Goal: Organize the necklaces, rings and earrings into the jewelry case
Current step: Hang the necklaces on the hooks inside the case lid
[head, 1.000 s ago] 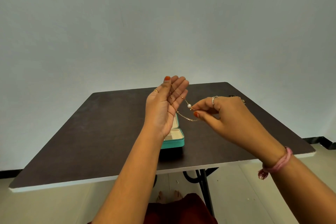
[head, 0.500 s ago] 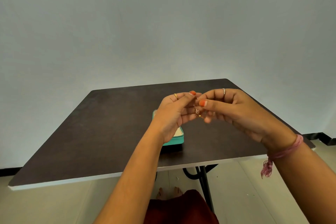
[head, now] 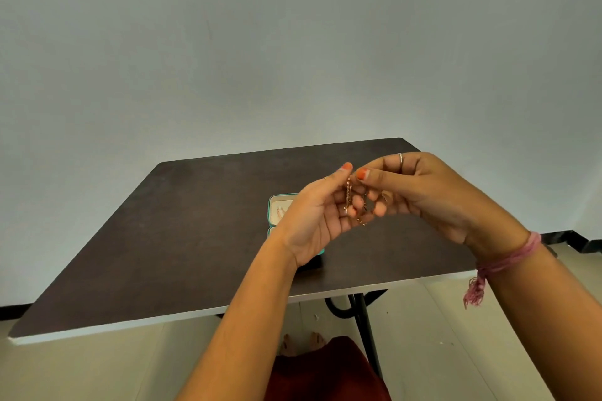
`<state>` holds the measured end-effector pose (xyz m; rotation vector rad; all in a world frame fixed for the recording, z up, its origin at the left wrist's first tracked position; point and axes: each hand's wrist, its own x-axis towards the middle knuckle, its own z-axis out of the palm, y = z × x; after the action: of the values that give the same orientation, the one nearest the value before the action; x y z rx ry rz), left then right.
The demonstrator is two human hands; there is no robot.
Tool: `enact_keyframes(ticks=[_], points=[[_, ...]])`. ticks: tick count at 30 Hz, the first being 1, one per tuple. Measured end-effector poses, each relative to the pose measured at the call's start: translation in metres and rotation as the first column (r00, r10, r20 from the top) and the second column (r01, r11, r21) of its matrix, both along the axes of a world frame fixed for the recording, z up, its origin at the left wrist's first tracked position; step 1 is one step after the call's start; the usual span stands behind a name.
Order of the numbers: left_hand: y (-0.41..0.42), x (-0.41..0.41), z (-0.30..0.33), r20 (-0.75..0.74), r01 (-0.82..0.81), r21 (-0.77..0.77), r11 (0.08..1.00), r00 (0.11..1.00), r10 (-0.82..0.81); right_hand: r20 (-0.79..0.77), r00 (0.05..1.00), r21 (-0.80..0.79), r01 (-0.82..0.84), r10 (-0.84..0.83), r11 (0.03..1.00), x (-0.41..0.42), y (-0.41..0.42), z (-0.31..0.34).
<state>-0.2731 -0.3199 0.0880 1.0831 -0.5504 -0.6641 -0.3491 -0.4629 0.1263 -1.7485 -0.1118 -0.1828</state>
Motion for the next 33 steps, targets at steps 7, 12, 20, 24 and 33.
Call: enact_keyframes(ticks=[7,12,20,24,33], points=[[-0.002,-0.003,-0.006,-0.133,-0.028,-0.090,0.996,0.991,0.015,0.047,0.994,-0.124,0.108,-0.103,0.986,0.001,-0.006,-0.002],[-0.004,0.001,-0.006,-0.150,-0.046,-0.196,0.980,0.988,0.016,0.040,0.996,-0.234,0.092,-0.085,0.968,0.003,-0.008,-0.004],[0.001,0.001,-0.008,-0.159,0.005,-0.262,0.965,0.986,-0.048,0.023,1.000,-0.258,0.020,-0.014,0.966,0.004,-0.009,-0.008],[0.001,0.000,-0.011,-0.156,0.013,-0.262,0.965,0.986,-0.055,0.054,0.999,-0.232,0.016,-0.004,0.973,0.006,-0.006,-0.010],[-0.003,0.000,-0.018,-0.143,-0.094,-0.223,0.970,0.988,0.062,0.040,0.999,-0.223,0.012,-0.004,0.975,0.013,-0.005,-0.016]])
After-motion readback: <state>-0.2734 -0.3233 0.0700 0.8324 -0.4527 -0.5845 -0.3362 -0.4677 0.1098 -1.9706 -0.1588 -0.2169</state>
